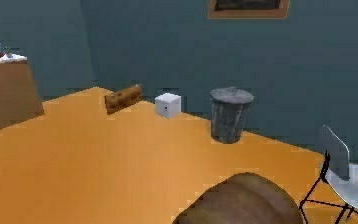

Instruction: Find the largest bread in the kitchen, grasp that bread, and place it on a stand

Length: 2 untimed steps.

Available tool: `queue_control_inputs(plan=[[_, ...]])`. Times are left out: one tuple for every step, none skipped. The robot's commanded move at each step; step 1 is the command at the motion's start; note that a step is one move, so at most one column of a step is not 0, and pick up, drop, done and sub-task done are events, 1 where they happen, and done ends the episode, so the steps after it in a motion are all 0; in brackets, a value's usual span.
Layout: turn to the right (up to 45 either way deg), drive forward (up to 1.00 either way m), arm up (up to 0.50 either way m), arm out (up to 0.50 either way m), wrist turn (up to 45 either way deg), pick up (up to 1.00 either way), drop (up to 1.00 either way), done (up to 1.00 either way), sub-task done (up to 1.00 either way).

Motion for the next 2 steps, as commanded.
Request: queue_control_inputs(plan=[[-45.0, 0.0, 0.0, 0.0, 0.0, 0.0, 0.0, 0.0, 0.0], [-24.0, 0.0, 0.0, 0.0, 0.0, 0.0, 0.0, 0.0, 0.0]])
